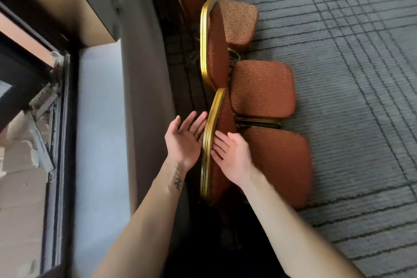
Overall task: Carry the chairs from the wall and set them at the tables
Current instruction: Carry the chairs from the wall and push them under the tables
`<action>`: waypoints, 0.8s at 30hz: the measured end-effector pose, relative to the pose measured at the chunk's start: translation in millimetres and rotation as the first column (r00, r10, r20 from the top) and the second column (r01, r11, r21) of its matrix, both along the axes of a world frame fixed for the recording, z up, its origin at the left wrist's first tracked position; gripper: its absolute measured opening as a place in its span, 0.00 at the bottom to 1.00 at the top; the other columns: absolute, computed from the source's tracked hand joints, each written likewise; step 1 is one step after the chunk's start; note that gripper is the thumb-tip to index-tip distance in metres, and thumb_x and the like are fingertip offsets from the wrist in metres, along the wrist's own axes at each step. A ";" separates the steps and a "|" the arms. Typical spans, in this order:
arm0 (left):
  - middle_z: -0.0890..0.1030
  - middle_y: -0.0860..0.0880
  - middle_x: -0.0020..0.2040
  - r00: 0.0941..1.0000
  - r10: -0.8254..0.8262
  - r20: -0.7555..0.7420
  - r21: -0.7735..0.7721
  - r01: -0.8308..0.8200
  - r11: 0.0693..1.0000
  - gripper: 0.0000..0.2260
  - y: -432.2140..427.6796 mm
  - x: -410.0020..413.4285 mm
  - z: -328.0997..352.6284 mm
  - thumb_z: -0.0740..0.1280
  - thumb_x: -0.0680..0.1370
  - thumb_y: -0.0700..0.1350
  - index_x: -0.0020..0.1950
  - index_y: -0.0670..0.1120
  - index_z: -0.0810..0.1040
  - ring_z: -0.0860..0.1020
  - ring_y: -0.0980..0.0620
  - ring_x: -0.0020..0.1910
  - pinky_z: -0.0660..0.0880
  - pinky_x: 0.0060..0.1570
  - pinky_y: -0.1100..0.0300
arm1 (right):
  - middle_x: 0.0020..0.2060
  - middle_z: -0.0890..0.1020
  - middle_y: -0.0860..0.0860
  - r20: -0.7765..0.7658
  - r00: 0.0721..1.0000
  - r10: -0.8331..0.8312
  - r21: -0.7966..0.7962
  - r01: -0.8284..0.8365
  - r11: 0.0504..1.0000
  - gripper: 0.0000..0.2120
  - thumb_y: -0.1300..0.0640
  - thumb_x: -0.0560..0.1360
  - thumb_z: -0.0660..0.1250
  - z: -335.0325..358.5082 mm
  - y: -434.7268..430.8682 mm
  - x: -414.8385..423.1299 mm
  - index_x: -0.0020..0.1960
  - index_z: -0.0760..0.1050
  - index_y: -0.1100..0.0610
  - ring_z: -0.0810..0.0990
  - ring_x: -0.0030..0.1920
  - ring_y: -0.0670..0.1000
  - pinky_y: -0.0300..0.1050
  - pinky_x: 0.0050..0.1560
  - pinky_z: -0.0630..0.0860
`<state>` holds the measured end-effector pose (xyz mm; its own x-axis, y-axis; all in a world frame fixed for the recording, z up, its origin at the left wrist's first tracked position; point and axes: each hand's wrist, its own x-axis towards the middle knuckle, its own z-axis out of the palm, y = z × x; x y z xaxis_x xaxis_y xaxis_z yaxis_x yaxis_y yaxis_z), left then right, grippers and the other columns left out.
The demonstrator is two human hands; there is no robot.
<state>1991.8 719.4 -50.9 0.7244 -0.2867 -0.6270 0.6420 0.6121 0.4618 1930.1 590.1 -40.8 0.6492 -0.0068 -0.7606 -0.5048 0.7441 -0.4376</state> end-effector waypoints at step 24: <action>0.77 0.39 0.71 0.837 -0.528 0.147 -0.055 0.540 0.840 0.27 -187.7 -57.9 95.7 0.58 0.82 0.57 0.76 0.44 0.70 0.71 0.42 0.75 0.63 0.77 0.41 | 0.53 0.87 0.57 0.190 0.908 -0.374 -0.324 0.417 0.849 0.21 0.49 0.81 0.56 70.5 -181.9 -116.3 0.63 0.82 0.57 0.82 0.60 0.57 0.52 0.66 0.71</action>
<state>1933.8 531.7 44.8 0.5104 -0.7015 -0.4973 0.8238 0.2332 0.5166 1813.8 408.2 29.7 0.6167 -0.5328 -0.5795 -0.1304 0.6568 -0.7427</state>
